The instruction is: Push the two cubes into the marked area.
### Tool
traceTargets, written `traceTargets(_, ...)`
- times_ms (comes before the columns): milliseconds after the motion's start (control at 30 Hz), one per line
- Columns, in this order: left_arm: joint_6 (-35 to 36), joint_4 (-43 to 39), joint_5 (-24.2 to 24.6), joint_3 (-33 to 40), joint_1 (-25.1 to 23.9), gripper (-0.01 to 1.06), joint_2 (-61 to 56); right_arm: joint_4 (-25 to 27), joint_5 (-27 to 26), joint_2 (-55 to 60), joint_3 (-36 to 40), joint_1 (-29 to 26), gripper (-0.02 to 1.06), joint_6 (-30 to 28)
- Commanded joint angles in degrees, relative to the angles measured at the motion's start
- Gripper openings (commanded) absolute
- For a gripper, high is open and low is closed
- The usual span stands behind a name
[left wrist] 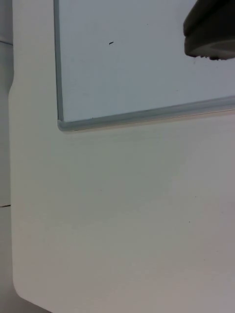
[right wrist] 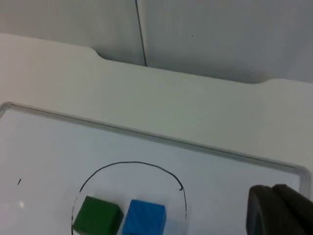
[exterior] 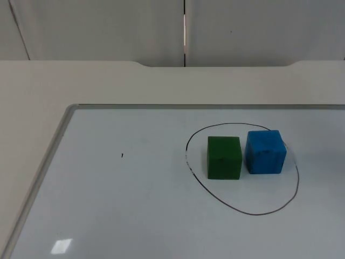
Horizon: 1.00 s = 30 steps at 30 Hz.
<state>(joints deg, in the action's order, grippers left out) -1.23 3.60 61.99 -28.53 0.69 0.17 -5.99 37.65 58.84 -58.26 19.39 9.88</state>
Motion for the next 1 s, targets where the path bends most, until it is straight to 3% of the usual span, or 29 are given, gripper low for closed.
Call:
traceTargets(0, -0.02, 0.27, -0.48, 0.3, -0.13, 0.0, -0.17, 0.21, 0.62, -1.83, 1.79, -0.17, 0.0, -0.29)
traceTargets(533, -0.02, 0.27, -0.48, 0.3, -0.13, 0.0, -0.17, 2.22, 0.86, -22.98, 19.76, -0.17, 0.0, -0.29)
traceTargets(967, -0.02, 0.27, -0.48, 0.3, -0.13, 0.0, -0.17, 2.07, 10.62, -42.04, 23.08, -0.17, 0.0, -2.03)
